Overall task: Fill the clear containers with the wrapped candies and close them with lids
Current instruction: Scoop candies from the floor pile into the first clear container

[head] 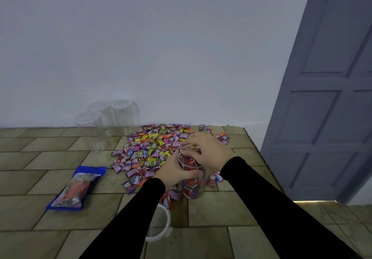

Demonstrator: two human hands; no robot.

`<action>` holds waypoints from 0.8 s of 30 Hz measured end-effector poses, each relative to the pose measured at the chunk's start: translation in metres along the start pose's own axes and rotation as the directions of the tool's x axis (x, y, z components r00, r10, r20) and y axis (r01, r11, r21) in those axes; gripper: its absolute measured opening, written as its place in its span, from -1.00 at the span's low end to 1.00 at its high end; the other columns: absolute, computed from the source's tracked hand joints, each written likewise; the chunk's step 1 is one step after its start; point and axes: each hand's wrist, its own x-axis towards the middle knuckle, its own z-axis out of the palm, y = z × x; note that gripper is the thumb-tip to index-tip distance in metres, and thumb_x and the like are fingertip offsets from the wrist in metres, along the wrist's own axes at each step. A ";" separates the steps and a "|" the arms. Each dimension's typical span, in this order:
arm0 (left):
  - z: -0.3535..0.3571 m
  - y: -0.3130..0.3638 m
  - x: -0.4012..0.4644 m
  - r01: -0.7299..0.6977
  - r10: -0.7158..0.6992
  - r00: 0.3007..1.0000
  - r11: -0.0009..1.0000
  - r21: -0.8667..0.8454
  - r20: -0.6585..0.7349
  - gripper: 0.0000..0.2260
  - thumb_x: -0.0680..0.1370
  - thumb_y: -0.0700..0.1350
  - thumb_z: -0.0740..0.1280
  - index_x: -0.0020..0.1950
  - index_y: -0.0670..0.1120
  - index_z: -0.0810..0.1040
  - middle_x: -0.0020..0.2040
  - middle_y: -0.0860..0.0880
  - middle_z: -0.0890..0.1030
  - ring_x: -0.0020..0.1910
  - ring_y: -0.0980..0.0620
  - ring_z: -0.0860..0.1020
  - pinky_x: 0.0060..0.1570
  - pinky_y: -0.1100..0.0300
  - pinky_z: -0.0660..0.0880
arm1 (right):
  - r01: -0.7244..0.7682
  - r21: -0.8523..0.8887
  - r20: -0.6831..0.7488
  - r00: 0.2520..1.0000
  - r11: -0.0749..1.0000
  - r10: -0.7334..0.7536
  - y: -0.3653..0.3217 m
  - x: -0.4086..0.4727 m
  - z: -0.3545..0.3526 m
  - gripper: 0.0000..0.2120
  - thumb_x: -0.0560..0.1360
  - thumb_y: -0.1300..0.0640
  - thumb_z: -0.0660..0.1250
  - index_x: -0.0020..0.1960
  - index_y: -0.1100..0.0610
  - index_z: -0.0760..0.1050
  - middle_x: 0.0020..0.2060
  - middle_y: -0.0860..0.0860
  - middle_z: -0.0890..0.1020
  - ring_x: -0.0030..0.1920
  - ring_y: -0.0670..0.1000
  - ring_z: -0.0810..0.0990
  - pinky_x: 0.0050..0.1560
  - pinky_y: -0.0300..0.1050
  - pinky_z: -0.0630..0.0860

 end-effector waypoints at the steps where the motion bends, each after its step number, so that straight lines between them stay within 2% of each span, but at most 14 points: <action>1: 0.001 0.000 0.000 -0.009 0.009 1.000 1.000 -0.001 0.006 -0.37 0.30 0.03 0.61 0.29 -0.05 0.47 0.13 0.00 0.65 0.13 0.05 0.61 0.21 0.00 0.51 | 0.017 -0.020 0.042 0.999 1.000 -0.016 -0.001 0.001 0.003 -0.71 0.59 0.04 0.25 0.27 0.05 0.55 0.18 0.01 0.57 0.18 0.00 0.50 0.18 -0.16 0.39; 5: 0.001 -0.002 0.002 -0.035 0.035 0.999 0.999 -0.020 0.009 -0.39 0.34 -0.12 0.59 0.32 -0.05 0.43 0.13 -0.02 0.64 0.14 0.02 0.61 0.20 0.02 0.50 | -0.036 -0.046 0.129 0.991 0.998 0.042 0.002 0.004 0.007 -0.75 0.57 0.14 0.30 0.21 0.11 0.61 0.18 0.01 0.62 0.16 0.01 0.56 0.18 -0.20 0.43; 9: 0.000 -0.003 0.003 -0.045 0.045 0.999 0.999 -0.025 0.009 -0.37 0.32 -0.06 0.61 0.32 -0.01 0.43 0.13 0.00 0.64 0.13 0.03 0.61 0.20 0.00 0.50 | 0.001 -0.047 0.115 0.993 0.999 0.005 0.008 0.005 0.003 -0.77 0.56 0.15 0.29 0.16 0.14 0.63 0.16 0.00 0.64 0.17 -0.02 0.56 0.24 -0.09 0.45; 12: 0.001 -0.003 0.002 -0.029 0.031 0.999 0.997 -0.075 0.017 -0.37 0.32 -0.14 0.61 0.33 -0.04 0.43 0.15 -0.04 0.64 0.13 0.00 0.62 0.15 0.08 0.54 | -0.003 0.049 -0.054 0.999 0.999 0.006 0.016 0.000 0.003 -0.78 0.58 0.09 0.28 0.12 0.12 0.64 0.11 0.02 0.63 0.14 -0.01 0.54 0.18 -0.16 0.42; 15: -0.001 0.002 -0.001 0.003 -0.001 1.000 0.998 -0.067 0.027 -0.33 0.31 -0.12 0.61 0.35 -0.02 0.40 0.15 0.01 0.64 0.12 0.08 0.62 0.09 0.23 0.52 | -0.021 0.240 -0.298 0.950 0.971 0.095 0.019 -0.013 0.010 -0.75 0.53 -0.02 0.34 0.14 0.06 0.61 0.10 -0.01 0.58 0.16 -0.06 0.50 0.18 -0.19 0.37; 16: -0.004 0.006 -0.002 0.014 -0.013 0.998 1.000 -0.015 0.056 -0.30 0.30 -0.07 0.62 0.37 0.00 0.40 0.15 0.05 0.64 0.13 0.11 0.61 0.14 0.21 0.51 | -0.046 0.282 -0.314 0.939 0.958 0.138 0.018 -0.017 0.015 -0.68 0.49 -0.07 0.38 0.19 0.02 0.57 0.13 -0.02 0.55 0.19 -0.08 0.46 0.20 -0.19 0.35; 18: -0.014 0.013 -0.005 0.054 -0.073 0.989 0.989 0.140 0.132 -0.27 0.30 0.00 0.61 0.39 0.05 0.37 0.15 0.14 0.61 0.18 0.13 0.57 0.19 0.22 0.47 | -0.122 0.315 -0.260 0.943 0.941 0.209 0.014 -0.025 0.025 -0.41 0.37 -0.22 0.44 0.33 -0.06 0.44 0.23 -0.04 0.44 0.26 -0.09 0.39 0.22 -0.22 0.30; 20: -0.027 0.021 -0.009 0.106 -0.160 0.974 0.948 0.301 0.158 -0.32 0.31 0.03 0.59 0.35 0.10 0.35 0.19 0.20 0.53 0.21 0.15 0.49 0.13 0.30 0.40 | -0.188 0.319 -0.219 0.939 0.929 0.265 0.009 -0.029 0.035 -0.13 0.23 -0.40 0.40 0.44 -0.09 0.28 0.32 -0.05 0.36 0.32 -0.05 0.36 0.30 -0.11 0.36; 21: -0.033 0.025 -0.011 0.131 -0.195 0.971 0.920 0.369 0.141 -0.34 0.31 0.06 0.59 0.32 0.11 0.36 0.22 0.20 0.50 0.20 0.16 0.47 0.13 0.27 0.38 | -0.215 0.336 -0.219 0.929 0.917 0.298 0.006 -0.029 0.040 -0.05 0.20 -0.43 0.39 0.47 -0.10 0.21 0.35 -0.05 0.35 0.34 -0.03 0.35 0.33 -0.04 0.37; 23: -0.044 0.026 -0.017 0.170 -0.243 0.966 0.853 0.494 0.086 -0.46 0.35 0.08 0.56 0.26 0.06 0.47 0.19 0.14 0.52 0.08 0.13 0.50 0.07 0.20 0.39 | -0.252 0.393 -0.248 0.897 0.884 0.366 0.001 -0.029 0.049 -0.02 0.23 -0.36 0.45 0.51 -0.07 0.14 0.40 -0.03 0.33 0.39 -0.02 0.33 0.37 0.01 0.34; 24: -0.048 0.025 -0.020 0.185 -0.266 0.962 0.802 0.568 0.062 -0.56 0.39 0.05 0.54 0.22 0.02 0.53 0.12 0.10 0.55 0.01 0.11 0.52 0.02 0.21 0.40 | -0.263 0.422 -0.266 0.879 0.868 0.396 -0.002 -0.030 0.052 -0.02 0.25 -0.31 0.47 0.52 -0.05 0.12 0.41 -0.02 0.33 0.40 -0.01 0.32 0.38 0.02 0.34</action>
